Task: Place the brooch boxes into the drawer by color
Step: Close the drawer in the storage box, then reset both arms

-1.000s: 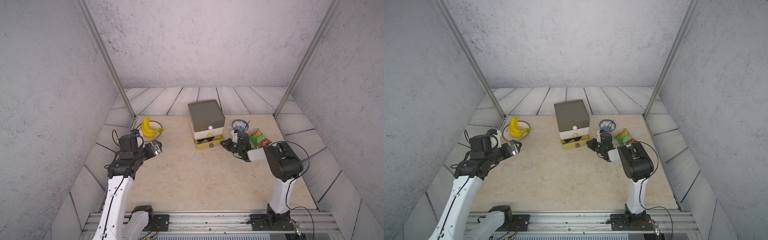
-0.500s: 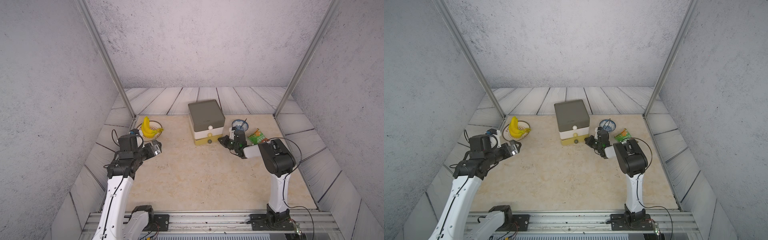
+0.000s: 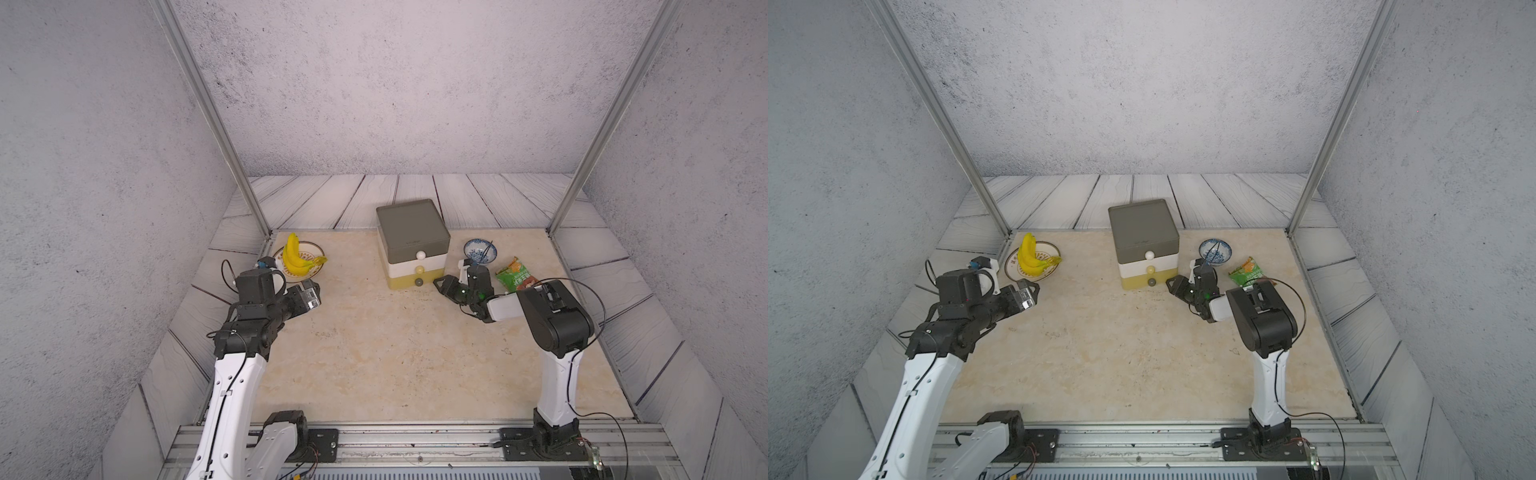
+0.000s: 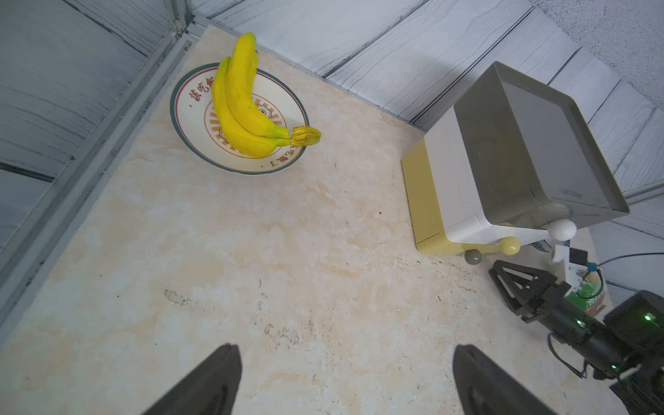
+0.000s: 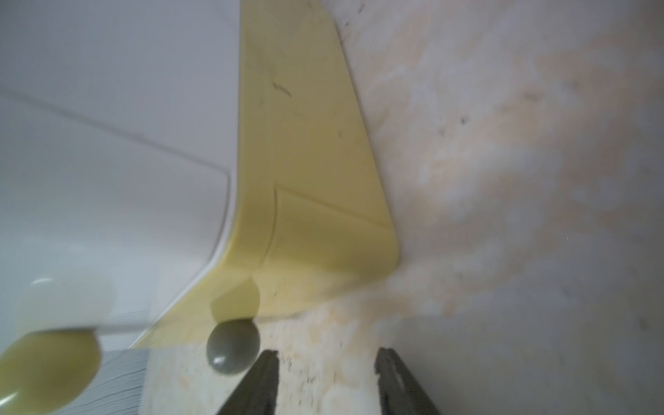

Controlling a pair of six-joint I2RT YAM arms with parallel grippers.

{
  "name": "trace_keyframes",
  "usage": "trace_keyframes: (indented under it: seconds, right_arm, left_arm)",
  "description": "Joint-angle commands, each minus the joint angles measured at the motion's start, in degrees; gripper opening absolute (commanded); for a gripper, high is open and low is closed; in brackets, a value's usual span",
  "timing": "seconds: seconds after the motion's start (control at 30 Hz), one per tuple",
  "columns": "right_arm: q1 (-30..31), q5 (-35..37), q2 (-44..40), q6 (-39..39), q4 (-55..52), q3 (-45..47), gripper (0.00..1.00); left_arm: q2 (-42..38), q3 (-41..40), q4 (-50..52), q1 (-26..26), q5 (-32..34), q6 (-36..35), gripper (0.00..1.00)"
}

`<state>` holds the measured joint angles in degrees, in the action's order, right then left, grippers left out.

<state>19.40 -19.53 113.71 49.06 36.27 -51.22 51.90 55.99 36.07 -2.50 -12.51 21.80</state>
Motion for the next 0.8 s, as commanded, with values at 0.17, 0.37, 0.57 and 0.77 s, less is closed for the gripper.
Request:
trace_keyframes:
  seconds: [0.17, 0.37, 0.57, 0.77]
  right_arm:
    - [0.2, 6.4, -23.3, -8.6, -11.9, 13.1, 0.88]
    - [0.0, 19.8, -41.6, -20.1, -34.0, 10.5, 1.0]
    - [-1.5, 37.9, -51.6, -35.2, -40.9, 5.6, 1.0]
    - [-8.1, 43.1, -48.2, -44.2, -34.1, 9.2, 1.0]
  left_arm:
    - [-1.4, -9.3, -14.0, -0.5, 10.4, -6.6, 0.98]
    - [-1.8, -21.3, -33.4, -0.5, 18.4, -6.4, 0.98]
    - [7.4, -26.9, -47.3, -0.4, 19.6, -10.6, 0.98]
    - [17.4, -30.0, -61.5, -0.4, 19.0, -15.1, 0.98]
